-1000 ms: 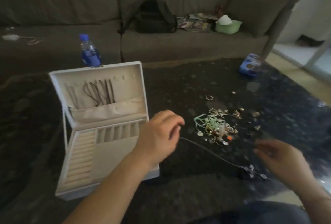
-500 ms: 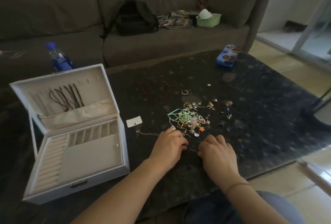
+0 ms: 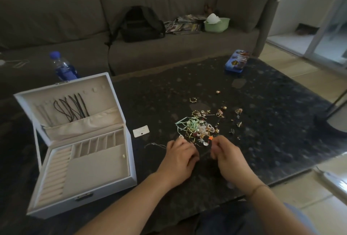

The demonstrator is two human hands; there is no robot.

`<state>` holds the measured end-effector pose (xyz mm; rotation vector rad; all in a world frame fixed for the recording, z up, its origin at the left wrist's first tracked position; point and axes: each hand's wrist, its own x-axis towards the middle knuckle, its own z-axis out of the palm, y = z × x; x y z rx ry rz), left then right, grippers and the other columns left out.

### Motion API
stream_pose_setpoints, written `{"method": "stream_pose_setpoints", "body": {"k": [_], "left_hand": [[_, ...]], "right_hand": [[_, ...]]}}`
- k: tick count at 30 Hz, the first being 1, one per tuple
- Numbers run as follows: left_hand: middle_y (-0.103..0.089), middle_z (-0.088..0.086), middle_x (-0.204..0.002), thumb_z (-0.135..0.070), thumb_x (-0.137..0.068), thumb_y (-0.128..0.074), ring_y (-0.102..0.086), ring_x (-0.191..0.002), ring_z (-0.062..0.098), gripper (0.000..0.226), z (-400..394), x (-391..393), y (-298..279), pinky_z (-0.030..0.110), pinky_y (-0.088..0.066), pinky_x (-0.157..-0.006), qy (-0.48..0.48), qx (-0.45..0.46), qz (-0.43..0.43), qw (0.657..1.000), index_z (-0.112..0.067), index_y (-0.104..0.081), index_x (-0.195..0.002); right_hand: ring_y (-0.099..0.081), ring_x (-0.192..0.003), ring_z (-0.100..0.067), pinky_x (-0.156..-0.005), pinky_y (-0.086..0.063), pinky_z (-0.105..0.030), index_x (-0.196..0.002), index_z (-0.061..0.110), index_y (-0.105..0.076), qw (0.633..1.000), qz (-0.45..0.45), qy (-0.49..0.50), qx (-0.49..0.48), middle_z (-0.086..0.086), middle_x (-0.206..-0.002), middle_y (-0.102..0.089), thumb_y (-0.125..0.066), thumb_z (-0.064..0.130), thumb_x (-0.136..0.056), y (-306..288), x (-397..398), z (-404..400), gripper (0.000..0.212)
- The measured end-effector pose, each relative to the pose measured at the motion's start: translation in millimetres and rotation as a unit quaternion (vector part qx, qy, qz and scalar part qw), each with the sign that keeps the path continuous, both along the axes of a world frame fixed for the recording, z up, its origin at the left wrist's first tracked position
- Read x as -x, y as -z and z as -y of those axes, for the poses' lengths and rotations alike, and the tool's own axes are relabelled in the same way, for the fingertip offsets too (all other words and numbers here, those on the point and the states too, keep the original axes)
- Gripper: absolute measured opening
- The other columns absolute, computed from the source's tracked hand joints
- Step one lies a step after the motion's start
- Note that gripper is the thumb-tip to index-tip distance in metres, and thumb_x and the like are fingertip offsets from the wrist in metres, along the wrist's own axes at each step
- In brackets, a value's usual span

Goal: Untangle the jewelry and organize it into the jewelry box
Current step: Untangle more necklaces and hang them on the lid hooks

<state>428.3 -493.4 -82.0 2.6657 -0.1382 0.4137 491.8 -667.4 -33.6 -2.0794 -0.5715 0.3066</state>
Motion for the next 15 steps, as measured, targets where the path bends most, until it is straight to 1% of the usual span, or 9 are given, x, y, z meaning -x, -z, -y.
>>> {"method": "stream_pose_setpoints", "body": {"k": [2,3,5,7,8,10,12,13,15], "left_hand": [[-0.064,-0.01,-0.097,-0.032,-0.094,-0.054,-0.054,-0.101,0.01,0.014,3.6,4.6,-3.7,0.037,-0.041,-0.096,-0.008,0.093,-0.047,0.995,-0.023,-0.063,-0.099],[-0.067,-0.009,-0.098,-0.03,-0.095,-0.054,-0.059,-0.1,0.009,0.013,6.9,7.5,-8.2,0.035,-0.044,-0.097,-0.013,0.176,-0.07,0.982,-0.023,-0.06,-0.104],[-0.072,-0.004,-0.093,-0.022,-0.098,-0.055,-0.067,-0.097,0.011,0.018,16.7,11.9,-24.8,0.033,-0.049,-0.096,-0.01,0.353,-0.122,0.927,-0.022,-0.053,-0.115],[-0.07,0.002,-0.08,-0.02,-0.1,-0.051,-0.068,-0.085,0.018,0.02,22.1,12.8,-40.6,0.035,-0.05,-0.09,-0.006,0.459,-0.145,0.877,-0.019,-0.052,-0.121],[-0.065,0.006,-0.073,-0.021,-0.101,-0.048,-0.064,-0.074,0.021,0.019,21.7,14.5,-49.2,0.033,-0.049,-0.083,0.001,0.481,-0.14,0.866,-0.015,-0.055,-0.118],[-0.052,0.007,-0.064,-0.022,-0.102,-0.044,-0.05,-0.062,0.022,0.022,14.1,19.9,-66.9,0.029,-0.043,-0.069,0.018,0.482,-0.118,0.868,-0.01,-0.061,-0.105],[-0.044,0.005,-0.06,-0.017,-0.106,-0.042,-0.042,-0.059,0.019,0.025,-2.4,26.7,-86.8,0.026,-0.041,-0.064,0.013,0.462,-0.112,0.88,-0.008,-0.064,-0.097],[-0.042,0.003,-0.059,-0.015,-0.106,-0.042,-0.041,-0.057,0.015,0.026,-13.7,30.5,-96.7,0.025,-0.042,-0.063,0.001,0.451,-0.111,0.886,-0.01,-0.065,-0.093],[-0.043,-0.003,-0.056,-0.015,-0.105,-0.046,-0.042,-0.053,0.01,0.026,-39.2,39.3,-119.0,0.032,-0.043,-0.062,-0.027,0.434,-0.098,0.895,-0.016,-0.065,-0.087]], "right_hand": [[-0.053,-0.06,-0.011,-0.057,-0.045,-0.023,-0.083,0.014,-0.052,0.997,-0.045,-0.02,-0.055,0.001,-0.063,-0.058,-0.043,0.003,-0.1,-4.3,-3.8,0.4,0.022],[-0.053,-0.058,-0.014,-0.056,-0.046,-0.025,-0.084,0.011,-0.052,0.993,-0.069,-0.035,-0.085,0.002,-0.059,-0.056,-0.043,0.002,-0.1,-6.8,-5.8,-0.7,0.02],[-0.049,-0.055,-0.019,-0.052,-0.045,-0.027,-0.089,0.009,-0.054,0.984,-0.111,-0.064,-0.121,0.003,-0.056,-0.053,-0.044,-0.001,-0.1,-15.7,-11.0,-3.9,0.018],[-0.048,-0.053,-0.018,-0.051,-0.044,-0.026,-0.095,0.013,-0.058,0.985,-0.1,-0.092,-0.106,0.0,-0.056,-0.053,-0.049,0.0,-0.099,-29.9,-16.0,-8.3,0.016],[-0.05,-0.053,-0.017,-0.052,-0.044,-0.028,-0.096,0.015,-0.06,0.988,-0.074,-0.108,-0.084,-0.004,-0.057,-0.054,-0.053,0.003,-0.097,-40.5,-18.9,-10.3,0.015],[-0.053,-0.055,-0.017,-0.056,-0.045,-0.034,-0.097,0.021,-0.064,0.989,-0.018,-0.145,-0.04,-0.01,-0.062,-0.06,-0.062,0.009,-0.094,-66.8,-24.7,-15.0,0.012],[-0.054,-0.057,-0.014,-0.059,-0.047,-0.035,-0.094,0.026,-0.068,0.985,0.034,-0.172,0.01,-0.005,-0.063,-0.064,-0.068,0.018,-0.09,-97.5,-30.1,-20.0,0.009],[-0.055,-0.056,-0.01,-0.059,-0.048,-0.031,-0.092,0.03,-0.07,0.981,0.06,-0.181,0.042,-0.001,-0.064,-0.065,-0.069,0.024,-0.089,-114.5,-32.3,-22.4,0.007],[-0.057,-0.056,0.0,-0.058,-0.047,-0.019,-0.087,0.035,-0.072,0.965,0.119,-0.206,0.108,0.01,-0.068,-0.068,-0.068,0.035,-0.086,-145.5,-33.3,-29.8,0.004]]}}
